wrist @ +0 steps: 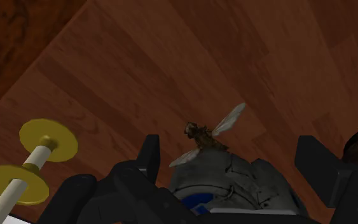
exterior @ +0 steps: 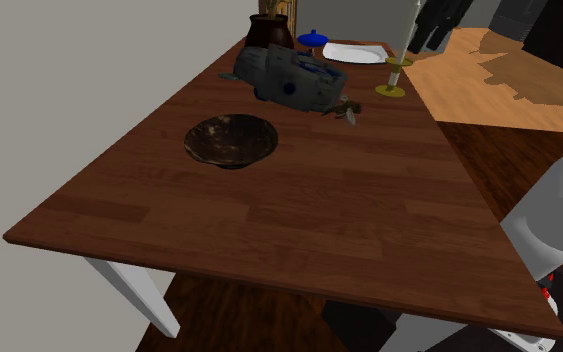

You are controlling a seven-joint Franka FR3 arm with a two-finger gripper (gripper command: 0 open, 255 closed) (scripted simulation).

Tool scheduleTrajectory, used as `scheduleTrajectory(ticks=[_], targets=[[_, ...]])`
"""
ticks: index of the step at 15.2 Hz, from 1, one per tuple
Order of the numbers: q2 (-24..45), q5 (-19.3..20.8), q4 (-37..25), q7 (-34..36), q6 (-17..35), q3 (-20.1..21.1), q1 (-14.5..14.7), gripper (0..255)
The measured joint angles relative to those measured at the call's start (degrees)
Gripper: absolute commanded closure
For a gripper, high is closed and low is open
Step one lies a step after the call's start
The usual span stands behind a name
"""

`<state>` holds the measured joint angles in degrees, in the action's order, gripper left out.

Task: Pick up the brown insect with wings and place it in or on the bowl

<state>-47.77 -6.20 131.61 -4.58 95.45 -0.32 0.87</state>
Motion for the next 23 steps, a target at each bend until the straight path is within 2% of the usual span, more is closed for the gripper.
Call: scheduleTrajectory(ticks=[4,15,23], targets=[[3.6,0.1,0.4,-0.8,3.1,0.6,0.5,0],[23.9,2.1,-1.5,-4.9,17.2,2.5,2.1,0],[27.1,2.1,1.6,-5.4,23.3,2.7,2.2,0]])
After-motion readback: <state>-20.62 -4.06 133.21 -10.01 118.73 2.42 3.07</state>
